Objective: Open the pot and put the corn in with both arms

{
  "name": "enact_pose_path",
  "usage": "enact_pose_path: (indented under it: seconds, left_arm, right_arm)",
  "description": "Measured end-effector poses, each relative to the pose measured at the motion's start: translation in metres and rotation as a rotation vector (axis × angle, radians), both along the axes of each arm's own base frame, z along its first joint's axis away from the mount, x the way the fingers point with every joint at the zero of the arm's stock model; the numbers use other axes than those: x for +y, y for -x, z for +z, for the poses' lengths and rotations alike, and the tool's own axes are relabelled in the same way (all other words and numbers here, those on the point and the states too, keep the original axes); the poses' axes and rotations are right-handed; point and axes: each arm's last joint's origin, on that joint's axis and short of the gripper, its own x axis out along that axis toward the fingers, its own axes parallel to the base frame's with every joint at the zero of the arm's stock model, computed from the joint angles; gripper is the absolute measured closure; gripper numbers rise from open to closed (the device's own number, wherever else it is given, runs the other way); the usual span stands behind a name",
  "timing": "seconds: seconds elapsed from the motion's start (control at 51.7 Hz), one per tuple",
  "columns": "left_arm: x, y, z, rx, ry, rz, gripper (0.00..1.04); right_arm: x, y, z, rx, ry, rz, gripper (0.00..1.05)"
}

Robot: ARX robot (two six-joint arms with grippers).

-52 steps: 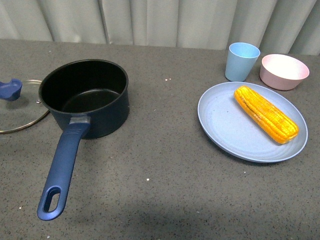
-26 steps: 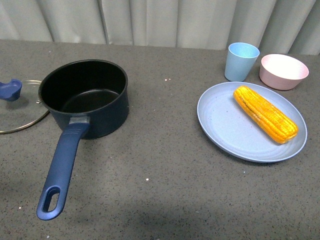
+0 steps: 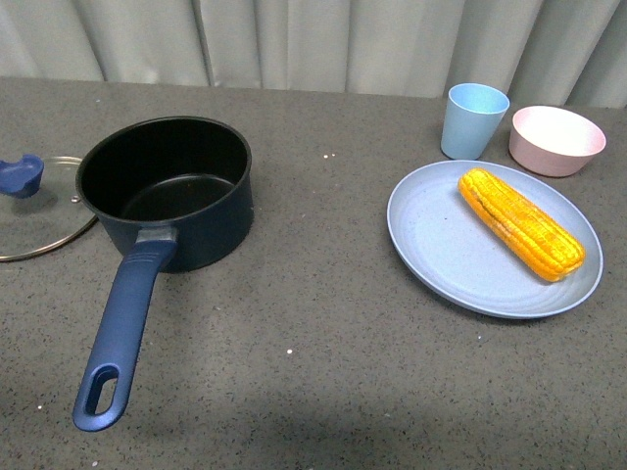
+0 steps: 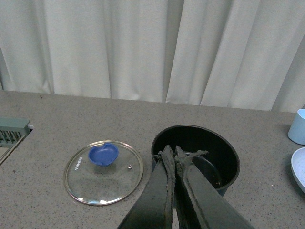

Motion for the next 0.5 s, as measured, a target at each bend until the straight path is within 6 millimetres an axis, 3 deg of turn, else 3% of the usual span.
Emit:
enact_pose_path:
  seconds: [0.503]
  left_arm:
    - [0.000,0.019,0.004,-0.014,0.000,0.000,1.01]
  right_arm:
    - [0.000,0.000,0.000,0.000,0.000,0.000,0.09]
